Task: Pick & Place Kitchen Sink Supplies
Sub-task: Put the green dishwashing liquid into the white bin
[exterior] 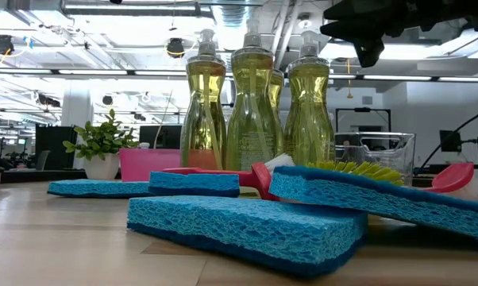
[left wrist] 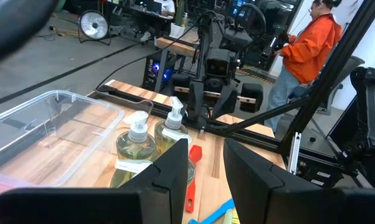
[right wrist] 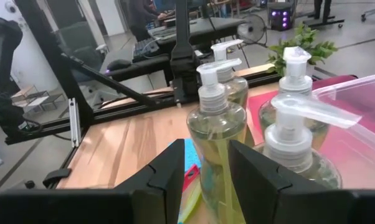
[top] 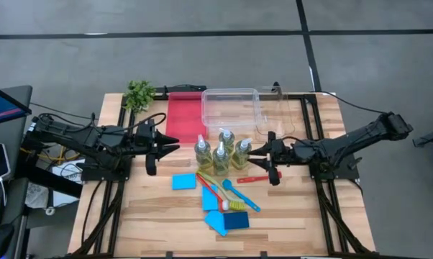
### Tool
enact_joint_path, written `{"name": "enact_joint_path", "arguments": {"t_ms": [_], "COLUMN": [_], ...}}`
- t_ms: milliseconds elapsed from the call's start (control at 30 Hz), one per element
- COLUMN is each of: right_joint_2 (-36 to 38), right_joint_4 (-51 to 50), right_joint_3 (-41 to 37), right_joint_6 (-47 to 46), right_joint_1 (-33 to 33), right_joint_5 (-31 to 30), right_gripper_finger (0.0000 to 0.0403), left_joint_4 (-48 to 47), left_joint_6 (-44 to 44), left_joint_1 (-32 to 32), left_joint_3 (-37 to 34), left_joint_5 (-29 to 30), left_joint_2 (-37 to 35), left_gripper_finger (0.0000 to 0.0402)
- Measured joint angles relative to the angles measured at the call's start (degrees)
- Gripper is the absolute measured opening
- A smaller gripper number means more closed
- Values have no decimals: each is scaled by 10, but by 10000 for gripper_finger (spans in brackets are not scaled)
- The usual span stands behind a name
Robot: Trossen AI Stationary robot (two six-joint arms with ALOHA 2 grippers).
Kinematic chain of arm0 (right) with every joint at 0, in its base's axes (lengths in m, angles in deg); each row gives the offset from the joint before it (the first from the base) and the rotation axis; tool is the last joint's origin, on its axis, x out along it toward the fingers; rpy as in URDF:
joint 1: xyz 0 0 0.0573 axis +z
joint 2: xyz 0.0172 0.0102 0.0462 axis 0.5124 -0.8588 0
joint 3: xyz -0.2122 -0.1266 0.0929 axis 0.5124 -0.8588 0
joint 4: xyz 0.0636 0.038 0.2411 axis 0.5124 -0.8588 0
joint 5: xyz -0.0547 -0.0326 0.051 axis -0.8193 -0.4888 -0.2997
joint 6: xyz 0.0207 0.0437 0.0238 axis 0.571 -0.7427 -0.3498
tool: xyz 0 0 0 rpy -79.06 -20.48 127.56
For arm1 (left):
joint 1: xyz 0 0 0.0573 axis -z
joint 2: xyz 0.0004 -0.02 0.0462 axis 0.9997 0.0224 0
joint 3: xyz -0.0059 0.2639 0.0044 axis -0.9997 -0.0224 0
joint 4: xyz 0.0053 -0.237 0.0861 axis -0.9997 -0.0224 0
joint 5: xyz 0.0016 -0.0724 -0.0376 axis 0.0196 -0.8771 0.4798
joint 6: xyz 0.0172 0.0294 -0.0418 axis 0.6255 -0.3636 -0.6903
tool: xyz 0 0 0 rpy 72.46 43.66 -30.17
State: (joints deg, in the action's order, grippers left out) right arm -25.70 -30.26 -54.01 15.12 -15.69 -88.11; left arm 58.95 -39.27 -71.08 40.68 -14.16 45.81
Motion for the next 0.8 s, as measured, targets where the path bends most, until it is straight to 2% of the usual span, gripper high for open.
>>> {"name": "enact_joint_path", "arguments": {"t_ms": [400,800], "right_joint_2": [0,0], "right_joint_4": [-11,-13], "right_joint_3": [0,-1], "right_joint_6": [-1,0], "right_joint_1": [-1,-25], "right_joint_5": [0,0], "right_gripper_finger": [126,238], "left_joint_4": [0,0], "left_joint_6": [0,0], "left_joint_1": [0,0], "left_joint_3": [0,0], "left_joint_5": [0,0], "left_joint_2": [0,0], "left_gripper_finger": [104,104]}}
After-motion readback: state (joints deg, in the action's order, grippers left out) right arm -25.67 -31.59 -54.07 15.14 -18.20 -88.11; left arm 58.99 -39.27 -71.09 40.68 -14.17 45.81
